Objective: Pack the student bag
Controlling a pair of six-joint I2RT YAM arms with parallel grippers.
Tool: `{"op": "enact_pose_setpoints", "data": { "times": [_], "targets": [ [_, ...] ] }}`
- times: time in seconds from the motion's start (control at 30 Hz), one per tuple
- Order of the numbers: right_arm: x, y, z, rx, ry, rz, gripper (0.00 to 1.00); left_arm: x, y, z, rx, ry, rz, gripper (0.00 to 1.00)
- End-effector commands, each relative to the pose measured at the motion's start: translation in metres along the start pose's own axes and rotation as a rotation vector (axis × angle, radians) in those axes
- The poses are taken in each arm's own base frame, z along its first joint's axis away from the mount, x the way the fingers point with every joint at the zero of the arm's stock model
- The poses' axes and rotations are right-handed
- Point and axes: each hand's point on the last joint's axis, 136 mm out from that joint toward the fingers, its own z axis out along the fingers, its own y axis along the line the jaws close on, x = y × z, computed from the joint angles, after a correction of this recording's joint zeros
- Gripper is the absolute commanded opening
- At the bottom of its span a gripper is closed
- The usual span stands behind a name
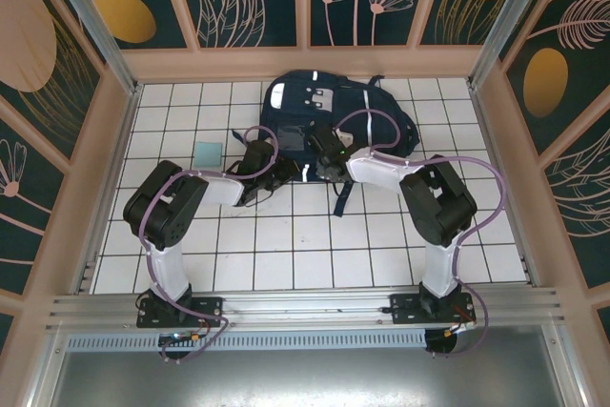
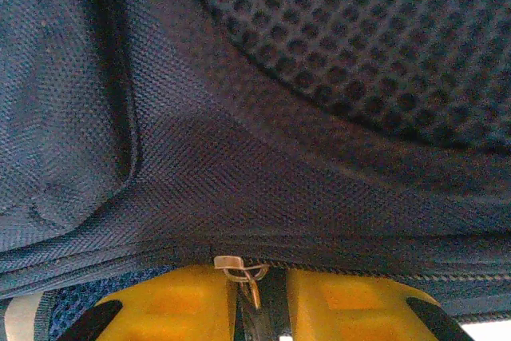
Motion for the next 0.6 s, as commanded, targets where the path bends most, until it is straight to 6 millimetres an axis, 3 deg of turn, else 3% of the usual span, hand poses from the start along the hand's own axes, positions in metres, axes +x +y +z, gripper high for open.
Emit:
{"op": "enact_pose_setpoints", "data": {
  "times": [0.0,0.13,0.23,0.33,0.47,0.57],
  "targets": [
    [0.011,-0.007,0.009,0.002,0.029,-0.024,0.22,-0.007,0.012,0.004,-0.059,-0.024,0.017,0.16],
    [0.008,-0.003,0.004,-0.044,0.021,-0.032,0.0,-0.019,0.015,0.002,-0.071,-0.054,0.011,0.15],
    [0.003,-0.003,-0.006,-0.064,0.016,-0.065,0.0,-0.035,0.025,-0.003,-0.103,-0.108,0.0,0.15],
    [0.005,-0.005,-0.015,-0.09,0.038,-0.158,0.0,-0.062,0.05,-0.008,-0.178,-0.185,-0.02,0.15],
    [0.017,-0.026,-0.02,-0.066,0.103,-0.282,0.0,-0.102,0.072,-0.016,-0.242,-0.285,-0.028,0.15],
    [0.023,-0.047,-0.023,-0.039,0.13,-0.31,0.0,-0.125,0.071,-0.014,-0.264,-0.321,-0.006,0.15]
  ]
}}
